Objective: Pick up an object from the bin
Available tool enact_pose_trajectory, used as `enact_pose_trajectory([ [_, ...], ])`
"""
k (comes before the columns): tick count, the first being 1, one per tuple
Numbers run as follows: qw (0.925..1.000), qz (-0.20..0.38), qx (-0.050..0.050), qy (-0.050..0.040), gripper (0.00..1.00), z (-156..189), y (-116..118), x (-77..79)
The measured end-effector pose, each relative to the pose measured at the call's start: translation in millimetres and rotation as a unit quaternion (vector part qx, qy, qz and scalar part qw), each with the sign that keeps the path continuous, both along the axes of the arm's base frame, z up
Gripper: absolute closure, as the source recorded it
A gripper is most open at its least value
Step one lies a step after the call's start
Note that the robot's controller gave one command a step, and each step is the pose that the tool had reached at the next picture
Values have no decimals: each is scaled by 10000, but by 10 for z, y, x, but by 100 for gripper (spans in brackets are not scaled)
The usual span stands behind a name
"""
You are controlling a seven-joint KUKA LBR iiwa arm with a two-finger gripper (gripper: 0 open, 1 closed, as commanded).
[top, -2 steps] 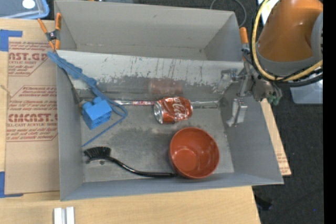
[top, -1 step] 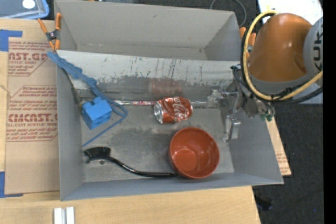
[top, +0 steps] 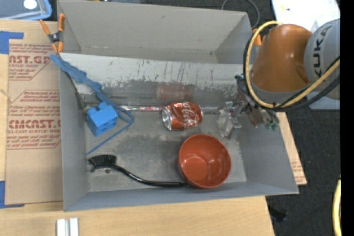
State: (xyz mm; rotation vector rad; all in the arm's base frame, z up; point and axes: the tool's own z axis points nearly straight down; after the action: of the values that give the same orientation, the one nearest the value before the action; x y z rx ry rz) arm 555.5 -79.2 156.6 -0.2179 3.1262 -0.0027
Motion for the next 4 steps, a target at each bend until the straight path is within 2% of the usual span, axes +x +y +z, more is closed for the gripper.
enact_pose_trajectory([
  [1,10000,0,-1,0,100,0,0,0],
  [2,9987,517,-14,-40,100,-565,411,-180],
  [3,9972,747,-23,-73,100,-806,508,-489],
  [4,9870,1607,-9,-41,100,-857,1202,-281],
])
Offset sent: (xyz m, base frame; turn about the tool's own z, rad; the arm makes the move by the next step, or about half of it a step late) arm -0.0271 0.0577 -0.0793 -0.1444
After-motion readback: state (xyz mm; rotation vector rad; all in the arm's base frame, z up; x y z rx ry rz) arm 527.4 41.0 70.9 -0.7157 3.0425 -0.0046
